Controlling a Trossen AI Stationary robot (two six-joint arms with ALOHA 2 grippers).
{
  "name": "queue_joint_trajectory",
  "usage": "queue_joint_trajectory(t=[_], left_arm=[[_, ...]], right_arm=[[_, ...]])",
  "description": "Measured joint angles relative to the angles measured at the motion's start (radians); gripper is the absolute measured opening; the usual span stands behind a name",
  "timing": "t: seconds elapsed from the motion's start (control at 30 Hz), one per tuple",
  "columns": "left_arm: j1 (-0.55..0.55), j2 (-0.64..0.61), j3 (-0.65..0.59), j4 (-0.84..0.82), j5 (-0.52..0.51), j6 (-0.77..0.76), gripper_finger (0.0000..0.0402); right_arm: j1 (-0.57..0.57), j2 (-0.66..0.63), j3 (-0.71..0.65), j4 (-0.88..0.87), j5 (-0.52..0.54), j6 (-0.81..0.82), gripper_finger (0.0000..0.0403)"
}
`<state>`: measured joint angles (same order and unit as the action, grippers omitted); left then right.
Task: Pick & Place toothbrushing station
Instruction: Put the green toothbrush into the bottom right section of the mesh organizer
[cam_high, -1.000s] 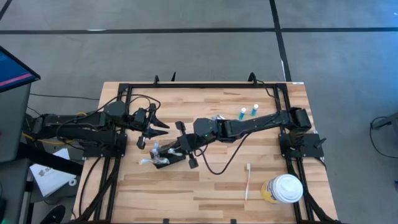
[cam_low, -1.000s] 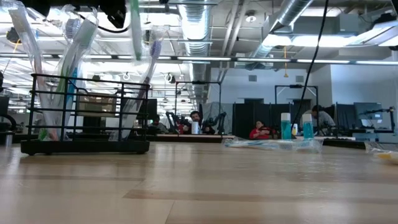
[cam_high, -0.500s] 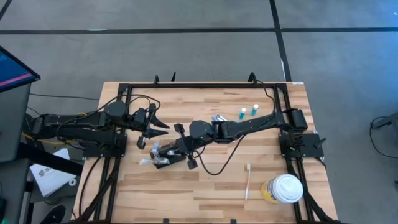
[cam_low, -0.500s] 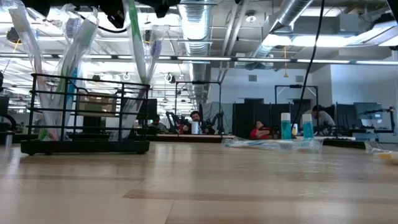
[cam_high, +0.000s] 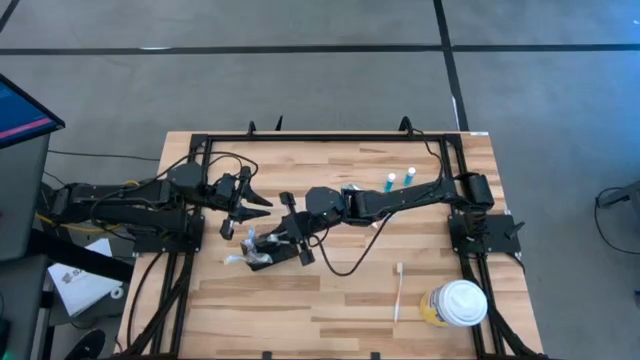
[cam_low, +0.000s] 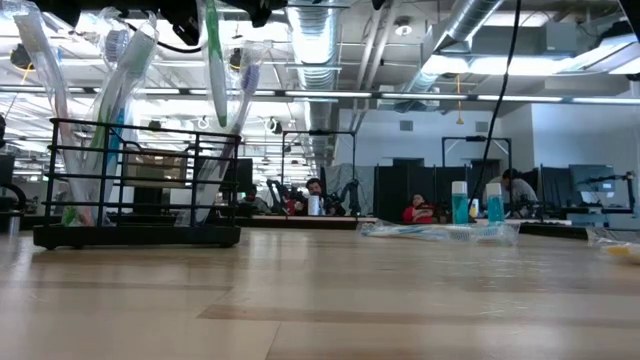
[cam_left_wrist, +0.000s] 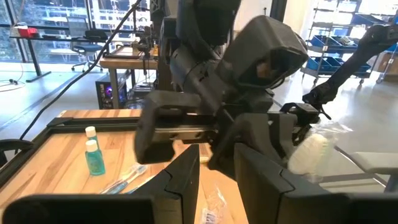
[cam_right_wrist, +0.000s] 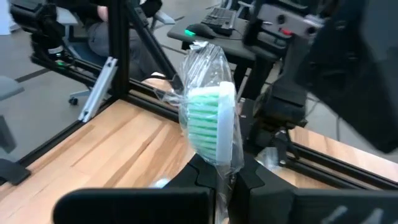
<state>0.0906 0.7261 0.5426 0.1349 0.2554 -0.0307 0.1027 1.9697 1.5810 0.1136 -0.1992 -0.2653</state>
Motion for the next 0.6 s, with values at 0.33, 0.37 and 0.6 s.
queue_joint_trajectory(t=[0.33,0.37,0.6], left_arm=[[0.000,0.000,0.000,0.000,0.000,0.000,0.0095],[0.000,0.000,0.000,-0.001,0.000,0.001,0.0095],[0.000,0.000,0.000,0.000,0.000,0.004,0.0095]], right_arm=[[-0.009,-0.019,-0.137,0.211,-0.071,0.010,0.0001],[-0.013,-0.021,-0.150,0.247,-0.073,0.022,0.0002],[-0.022,-0.021,-0.150,0.226,-0.073,0.015,0.0004]])
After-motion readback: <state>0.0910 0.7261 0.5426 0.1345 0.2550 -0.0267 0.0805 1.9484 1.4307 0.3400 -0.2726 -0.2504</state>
